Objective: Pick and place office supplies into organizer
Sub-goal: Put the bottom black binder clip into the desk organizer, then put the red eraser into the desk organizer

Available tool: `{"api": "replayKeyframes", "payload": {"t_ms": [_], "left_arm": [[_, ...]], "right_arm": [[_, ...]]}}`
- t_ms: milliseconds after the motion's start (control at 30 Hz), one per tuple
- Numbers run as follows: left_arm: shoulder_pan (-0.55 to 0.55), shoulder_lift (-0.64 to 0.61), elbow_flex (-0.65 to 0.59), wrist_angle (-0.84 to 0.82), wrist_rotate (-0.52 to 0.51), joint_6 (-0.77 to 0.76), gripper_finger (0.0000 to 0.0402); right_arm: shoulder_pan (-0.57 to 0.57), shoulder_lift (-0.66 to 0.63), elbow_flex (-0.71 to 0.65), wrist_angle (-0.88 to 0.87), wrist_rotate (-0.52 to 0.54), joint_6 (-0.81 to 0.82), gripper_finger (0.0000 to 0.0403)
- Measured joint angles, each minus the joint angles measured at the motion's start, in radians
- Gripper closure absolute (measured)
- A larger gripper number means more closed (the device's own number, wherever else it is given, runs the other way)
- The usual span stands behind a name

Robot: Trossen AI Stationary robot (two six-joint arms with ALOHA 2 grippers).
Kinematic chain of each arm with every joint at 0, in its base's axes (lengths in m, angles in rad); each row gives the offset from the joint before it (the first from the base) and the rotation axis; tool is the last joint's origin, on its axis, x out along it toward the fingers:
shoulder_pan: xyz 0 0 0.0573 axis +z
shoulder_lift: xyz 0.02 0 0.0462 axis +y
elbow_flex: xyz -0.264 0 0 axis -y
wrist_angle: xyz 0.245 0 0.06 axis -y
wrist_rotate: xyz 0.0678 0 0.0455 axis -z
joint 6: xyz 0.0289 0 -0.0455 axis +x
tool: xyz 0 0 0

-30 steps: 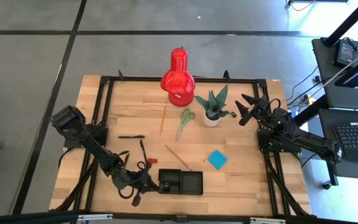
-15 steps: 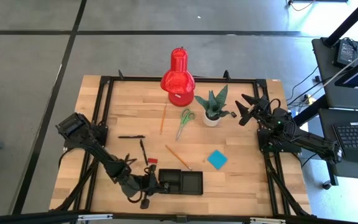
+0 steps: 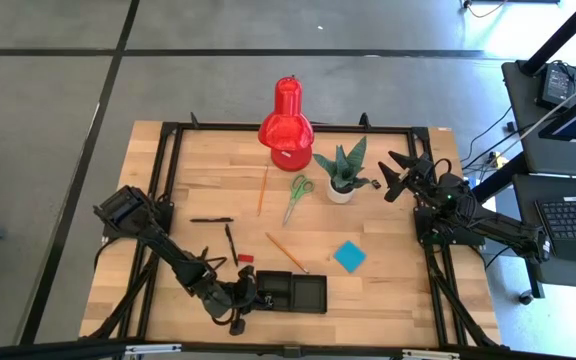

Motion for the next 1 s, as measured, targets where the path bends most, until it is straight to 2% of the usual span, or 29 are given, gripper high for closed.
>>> {"api": "replayKeyframes", "payload": {"t_ms": [533, 767, 1000], "left_arm": [[0.000, -0.020, -0.003, 0.009, 0.000, -0.012, 0.0326], [-0.001, -0.082, -0.003, 0.002, 0.026, 0.006, 0.0318], [-0.002, -0.194, -0.003, -0.040, 0.081, 0.063, 0.0319]], "right_arm": [[0.000, 0.000, 0.000, 0.000, 0.000, 0.000, 0.0143], [0.000, 0.000, 0.000, 0.000, 0.000, 0.000, 0.0143], [0.000, 0.000, 0.000, 0.000, 0.000, -0.001, 0.0143]]}}
